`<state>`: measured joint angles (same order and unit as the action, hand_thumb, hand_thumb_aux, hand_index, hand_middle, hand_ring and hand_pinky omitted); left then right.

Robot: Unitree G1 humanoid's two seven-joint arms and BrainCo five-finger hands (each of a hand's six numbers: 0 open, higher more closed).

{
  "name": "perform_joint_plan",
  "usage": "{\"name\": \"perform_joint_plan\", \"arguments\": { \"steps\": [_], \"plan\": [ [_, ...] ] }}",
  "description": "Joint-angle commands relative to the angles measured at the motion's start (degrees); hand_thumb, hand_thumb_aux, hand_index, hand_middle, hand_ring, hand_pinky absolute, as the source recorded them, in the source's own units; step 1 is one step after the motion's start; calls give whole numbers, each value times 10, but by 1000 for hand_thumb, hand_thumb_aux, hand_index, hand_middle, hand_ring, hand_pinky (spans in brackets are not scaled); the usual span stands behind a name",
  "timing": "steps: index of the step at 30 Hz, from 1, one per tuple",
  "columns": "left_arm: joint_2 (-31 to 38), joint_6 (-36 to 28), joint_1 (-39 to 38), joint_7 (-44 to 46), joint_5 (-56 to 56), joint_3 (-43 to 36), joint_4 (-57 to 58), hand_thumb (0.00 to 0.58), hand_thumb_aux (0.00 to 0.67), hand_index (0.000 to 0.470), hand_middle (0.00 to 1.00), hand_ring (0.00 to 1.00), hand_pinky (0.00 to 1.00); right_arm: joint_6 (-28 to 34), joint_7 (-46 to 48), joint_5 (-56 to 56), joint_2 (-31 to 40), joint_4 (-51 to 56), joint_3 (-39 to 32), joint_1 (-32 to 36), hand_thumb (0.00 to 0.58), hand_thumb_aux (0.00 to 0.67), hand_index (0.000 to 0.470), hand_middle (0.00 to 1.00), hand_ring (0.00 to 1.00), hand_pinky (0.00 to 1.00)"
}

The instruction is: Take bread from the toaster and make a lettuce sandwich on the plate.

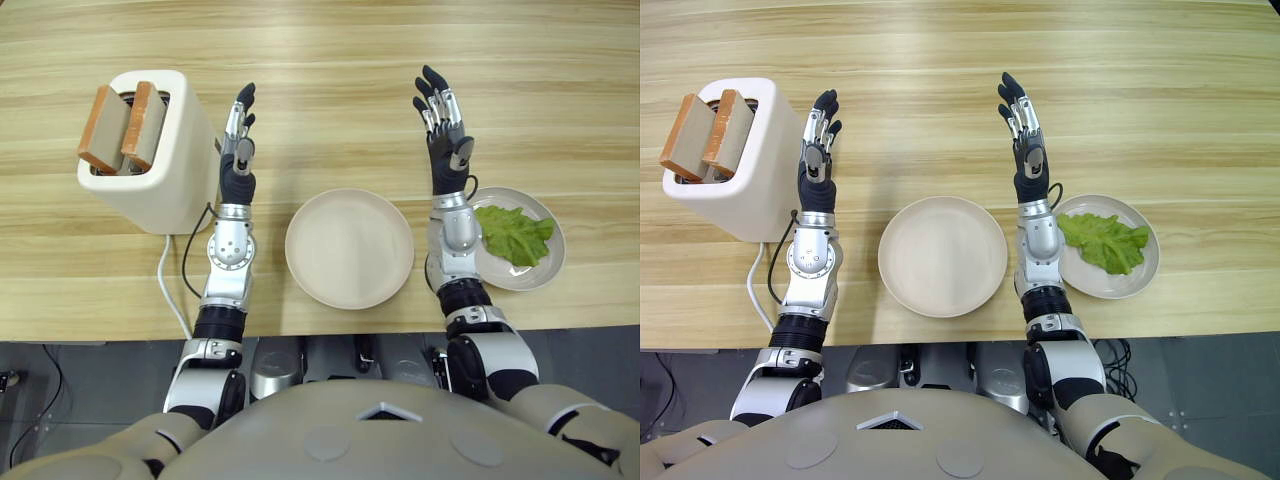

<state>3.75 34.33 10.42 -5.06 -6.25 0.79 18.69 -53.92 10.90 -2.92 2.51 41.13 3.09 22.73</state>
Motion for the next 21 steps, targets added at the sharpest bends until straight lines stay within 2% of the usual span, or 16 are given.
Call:
{"name": "perform_joint_plan", "arguments": {
  "steps": [1,16,19,21],
  "plan": [
    [3,-3,-1,1,-5,0,7,0,0,0,0,0,0,-1,-3,4,0,3,-2,1,0,0,0,0,0,0],
    [9,11,0,-8,-27,-2,4,0,0,0,0,0,0,-1,-3,1,0,4,-1,0,0,0,0,0,0,0],
    [36,18,-7,-36,-114,-5,-50,0,0,0,0,0,0,0,-2,2,-2,7,-2,4,0,0,0,0,0,0],
    [71,-4,-11,-59,-210,0,-116,0,0,0,0,0,0,1,-2,2,-3,9,-3,6,0,0,0,0,0,0]
  ]
}}
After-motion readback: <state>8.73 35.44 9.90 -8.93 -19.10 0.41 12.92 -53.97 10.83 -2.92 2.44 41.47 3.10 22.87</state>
